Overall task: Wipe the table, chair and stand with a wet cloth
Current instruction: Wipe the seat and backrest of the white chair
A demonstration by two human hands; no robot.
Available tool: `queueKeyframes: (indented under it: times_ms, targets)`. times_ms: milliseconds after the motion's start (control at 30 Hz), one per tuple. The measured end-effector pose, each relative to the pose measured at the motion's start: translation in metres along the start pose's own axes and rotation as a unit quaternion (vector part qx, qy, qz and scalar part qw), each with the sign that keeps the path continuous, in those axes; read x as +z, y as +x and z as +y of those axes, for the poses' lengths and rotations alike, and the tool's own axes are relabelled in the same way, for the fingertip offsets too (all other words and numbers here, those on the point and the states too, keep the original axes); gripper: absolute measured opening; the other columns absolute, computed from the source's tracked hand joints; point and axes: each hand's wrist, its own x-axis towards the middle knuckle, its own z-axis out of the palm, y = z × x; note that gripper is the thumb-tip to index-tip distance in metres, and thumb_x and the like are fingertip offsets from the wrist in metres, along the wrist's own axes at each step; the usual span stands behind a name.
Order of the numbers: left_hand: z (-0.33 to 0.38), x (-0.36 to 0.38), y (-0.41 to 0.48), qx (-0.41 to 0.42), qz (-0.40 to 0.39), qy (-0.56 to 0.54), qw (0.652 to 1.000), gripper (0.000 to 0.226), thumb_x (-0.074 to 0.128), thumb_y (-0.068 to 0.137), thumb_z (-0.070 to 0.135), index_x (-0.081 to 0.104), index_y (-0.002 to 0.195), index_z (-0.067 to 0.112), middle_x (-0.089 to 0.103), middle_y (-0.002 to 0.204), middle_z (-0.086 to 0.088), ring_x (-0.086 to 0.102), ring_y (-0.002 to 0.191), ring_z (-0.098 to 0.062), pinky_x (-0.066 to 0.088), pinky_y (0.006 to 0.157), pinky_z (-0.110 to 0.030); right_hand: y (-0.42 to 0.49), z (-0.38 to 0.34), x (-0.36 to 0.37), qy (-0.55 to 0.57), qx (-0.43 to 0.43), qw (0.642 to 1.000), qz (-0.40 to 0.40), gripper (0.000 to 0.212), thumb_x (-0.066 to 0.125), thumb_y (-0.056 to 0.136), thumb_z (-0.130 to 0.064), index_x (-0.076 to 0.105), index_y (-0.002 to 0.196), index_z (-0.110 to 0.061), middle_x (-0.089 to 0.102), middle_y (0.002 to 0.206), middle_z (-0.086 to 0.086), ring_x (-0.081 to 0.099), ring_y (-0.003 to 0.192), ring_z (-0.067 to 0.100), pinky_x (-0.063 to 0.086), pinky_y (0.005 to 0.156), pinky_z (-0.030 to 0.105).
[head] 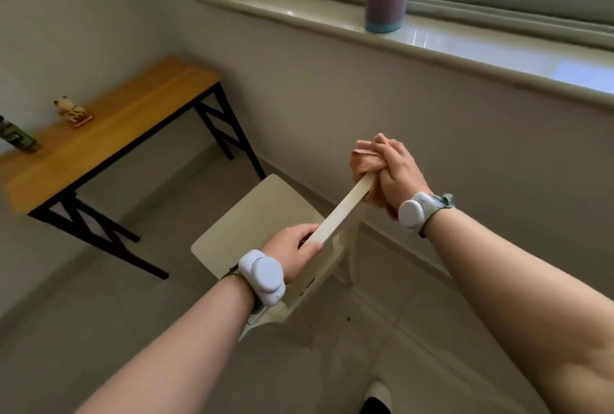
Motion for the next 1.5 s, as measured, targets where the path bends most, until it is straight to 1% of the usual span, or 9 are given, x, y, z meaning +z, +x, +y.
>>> queueKeyframes:
  times_ms: [67,200,367,567,800,1000,1167,1333,1500]
  targets:
    - [-0.002,-0.001,-0.004,0.004,-0.006,0.004,1.000,0.038,0.048,0.095,0.027,0.048,0.133,0.031,0.061,0.125,0.010,0.056,0.112,-0.012,0.043,0.095,-0.027,-0.005,-0.007,0.007,0.024,0.023,0.999,0.007,0.048,0.028,0.084,0.003,0.060,0.119,-0.006,0.055,0.128,0.011,0.047,0.119,0.009,0.036,0.106,0.026]
    - [-0.019,-0.006,-0.019,-0.022,-0.038,0.016,0.999,0.052,0.050,0.094,0.033,0.034,0.143,0.023,0.046,0.141,0.005,0.047,0.126,-0.015,0.037,0.107,-0.032,-0.045,-0.026,0.025,-0.025,-0.068,0.997,-0.003,0.041,0.048,0.083,-0.019,0.060,0.120,-0.004,0.053,0.133,0.011,0.036,0.131,0.028,0.027,0.111,0.050]
    - [-0.051,-0.018,-0.048,-0.046,-0.072,-0.011,0.996,0.031,0.054,0.091,0.038,0.057,0.118,0.023,0.062,0.118,0.005,0.059,0.105,-0.012,0.044,0.098,-0.033,-0.095,-0.067,0.044,-0.050,-0.196,0.970,-0.134,0.047,0.060,0.080,-0.025,0.057,0.124,-0.009,0.053,0.134,0.007,0.041,0.130,0.026,0.028,0.112,0.041]
    - [-0.080,-0.005,-0.087,-0.070,0.014,-0.159,0.985,0.018,0.052,0.093,0.036,0.064,0.102,0.027,0.067,0.101,0.010,0.060,0.093,-0.006,0.045,0.084,-0.020,-0.045,-0.040,0.023,-0.134,-0.073,0.983,-0.106,0.051,0.033,0.072,-0.023,0.065,0.111,-0.011,0.062,0.119,0.010,0.052,0.116,0.034,0.032,0.107,0.041]
    - [-0.083,0.035,-0.110,-0.118,0.203,-0.344,0.909,0.059,0.050,0.075,0.063,0.066,0.091,0.009,0.064,0.083,-0.006,0.053,0.076,-0.012,0.045,0.076,-0.029,-0.107,-0.108,0.066,-0.074,-0.187,0.970,-0.136,0.037,0.049,0.082,-0.022,0.060,0.116,-0.023,0.062,0.106,-0.002,0.054,0.101,0.024,0.030,0.098,0.037]
    - [-0.051,0.073,-0.104,-0.189,0.510,-0.396,0.740,0.032,0.048,0.092,0.039,0.063,0.073,0.017,0.062,0.071,0.004,0.053,0.067,-0.006,0.041,0.067,-0.025,-0.113,-0.096,0.061,-0.013,-0.376,0.903,-0.207,0.057,0.056,0.075,-0.025,0.047,0.131,-0.019,0.051,0.134,0.001,0.045,0.119,0.021,0.028,0.104,0.036]
    - [-0.044,0.109,-0.099,-0.225,0.614,-0.409,0.637,0.052,0.029,0.080,0.066,0.066,0.081,0.029,0.068,0.089,0.001,0.061,0.089,-0.019,0.045,0.083,-0.032,-0.064,-0.024,0.034,-0.066,-0.303,0.941,-0.135,0.061,0.066,0.074,-0.017,0.050,0.132,-0.019,0.050,0.136,0.004,0.044,0.126,0.029,0.023,0.112,0.041]
    - [-0.046,0.115,-0.102,-0.158,0.597,-0.447,0.647,0.047,0.026,0.087,0.058,0.069,0.083,0.042,0.072,0.091,0.010,0.063,0.101,-0.015,0.046,0.097,-0.036,-0.085,-0.044,0.051,0.014,-0.291,0.952,-0.098,0.056,0.065,0.071,-0.012,0.057,0.126,-0.013,0.052,0.131,0.009,0.045,0.123,0.034,0.023,0.110,0.047]
    - [-0.075,0.120,-0.105,-0.069,0.607,-0.435,0.661,0.045,0.030,0.091,0.046,0.072,0.088,0.030,0.073,0.097,0.004,0.065,0.101,-0.013,0.047,0.093,-0.031,-0.132,-0.082,0.098,0.092,-0.426,0.898,-0.058,0.049,0.051,0.084,-0.007,0.049,0.132,-0.015,0.047,0.141,0.010,0.037,0.135,0.031,0.020,0.113,0.046]
